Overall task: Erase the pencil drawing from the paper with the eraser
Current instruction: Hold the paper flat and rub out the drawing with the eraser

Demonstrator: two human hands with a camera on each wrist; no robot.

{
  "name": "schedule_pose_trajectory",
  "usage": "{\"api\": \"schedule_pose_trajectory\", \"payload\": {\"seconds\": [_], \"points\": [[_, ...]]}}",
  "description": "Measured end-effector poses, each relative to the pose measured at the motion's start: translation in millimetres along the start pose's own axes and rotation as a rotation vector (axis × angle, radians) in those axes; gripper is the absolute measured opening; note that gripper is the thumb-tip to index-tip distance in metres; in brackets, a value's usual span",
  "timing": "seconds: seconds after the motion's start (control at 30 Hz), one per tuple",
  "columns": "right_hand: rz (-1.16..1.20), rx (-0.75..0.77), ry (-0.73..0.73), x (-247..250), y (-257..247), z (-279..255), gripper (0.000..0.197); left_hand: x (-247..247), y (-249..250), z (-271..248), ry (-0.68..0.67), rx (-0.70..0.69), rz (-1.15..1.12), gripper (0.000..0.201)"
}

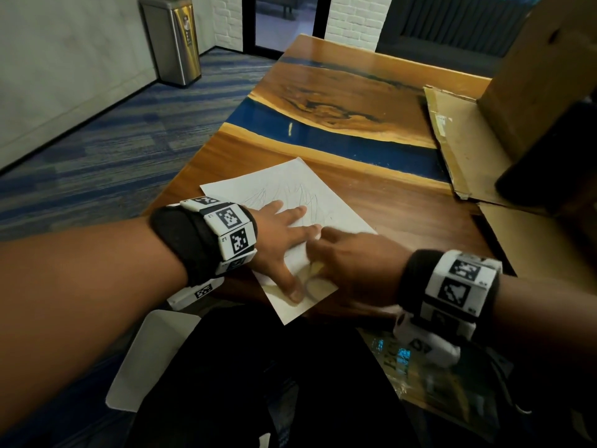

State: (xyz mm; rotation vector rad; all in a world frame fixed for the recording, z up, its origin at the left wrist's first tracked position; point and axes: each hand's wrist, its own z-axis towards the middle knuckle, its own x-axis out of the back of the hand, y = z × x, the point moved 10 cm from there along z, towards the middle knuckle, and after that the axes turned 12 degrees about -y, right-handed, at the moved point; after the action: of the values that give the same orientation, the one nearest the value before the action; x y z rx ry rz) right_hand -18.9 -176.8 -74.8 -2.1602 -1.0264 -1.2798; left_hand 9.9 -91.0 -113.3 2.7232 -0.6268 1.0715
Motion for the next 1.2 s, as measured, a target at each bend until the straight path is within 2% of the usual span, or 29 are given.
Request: {"api": "schedule_pose_trajectory", "payload": {"seconds": [0.03,0.07,0.2,0.3,0.4,0.43,0.47,0.57,0.63,0.67,0.73,0.8,0.83,0.87,0.93,1.03,1.07,1.2], "points": [[0.003,0.058,-0.012,-3,-12,-3,0.046,0,0,0,0.001,-0.004,-0.007,0.131],[0.004,0.048,-0.028,-3,-9,-3,0.043,1,-1,0,0.002,-0.008,-0.008,0.131],[0.036,-0.211,-0.045,4,53,-1,0.027,-3,-3,-5,0.054,0.025,-0.011,0.127],[0.151,-0.279,-0.09,-7,71,-7,0.025,-6,-18,-19,0.15,0.099,-0.051,0.116],[0.353,-0.322,-0.09,-12,82,-15,0.023,-25,-34,-30,0.144,0.149,-0.167,0.116],[0.486,-0.31,-0.044,-9,80,-17,0.023,-31,-35,-32,0.133,0.144,-0.209,0.116],[0.732,-0.276,0.007,-9,72,-17,0.023,-35,-34,-33,0.131,0.135,-0.241,0.117],[1.713,0.002,0.064,-20,9,-4,0.023,-38,-31,-32,0.157,0.112,-0.265,0.117],[1.993,0.109,0.07,-30,-16,6,0.023,-38,-31,-34,0.177,0.106,-0.273,0.116],[2.079,0.11,0.119,-35,-13,10,0.022,-39,-31,-34,0.183,0.105,-0.279,0.116],[2.231,0.009,0.358,-43,27,4,0.022,-42,-32,-34,0.175,0.101,-0.297,0.116],[2.188,-0.169,0.648,-43,80,-21,0.027,-42,-33,-33,0.166,0.095,-0.308,0.116],[2.115,-0.227,0.711,-40,98,-33,0.03,-41,-32,-33,0.162,0.092,-0.315,0.115],[2.052,-0.236,0.703,-34,108,-41,0.032,-39,-31,-34,0.163,0.089,-0.328,0.114],[1.916,-0.21,0.568,-23,108,-42,0.032,-35,-29,-36,0.186,0.081,-0.354,0.11],[1.548,-0.194,0.331,-4,78,-33,0.013,-29,-24,-37,0.235,0.064,-0.359,0.111],[1.397,-0.198,0.276,2,69,-29,0.008,-29,-24,-36,0.236,0.063,-0.349,0.113],[0.585,-0.115,0.101,22,33,-4,0.017,-35,-23,-32,0.18,0.071,-0.293,0.117]]}}
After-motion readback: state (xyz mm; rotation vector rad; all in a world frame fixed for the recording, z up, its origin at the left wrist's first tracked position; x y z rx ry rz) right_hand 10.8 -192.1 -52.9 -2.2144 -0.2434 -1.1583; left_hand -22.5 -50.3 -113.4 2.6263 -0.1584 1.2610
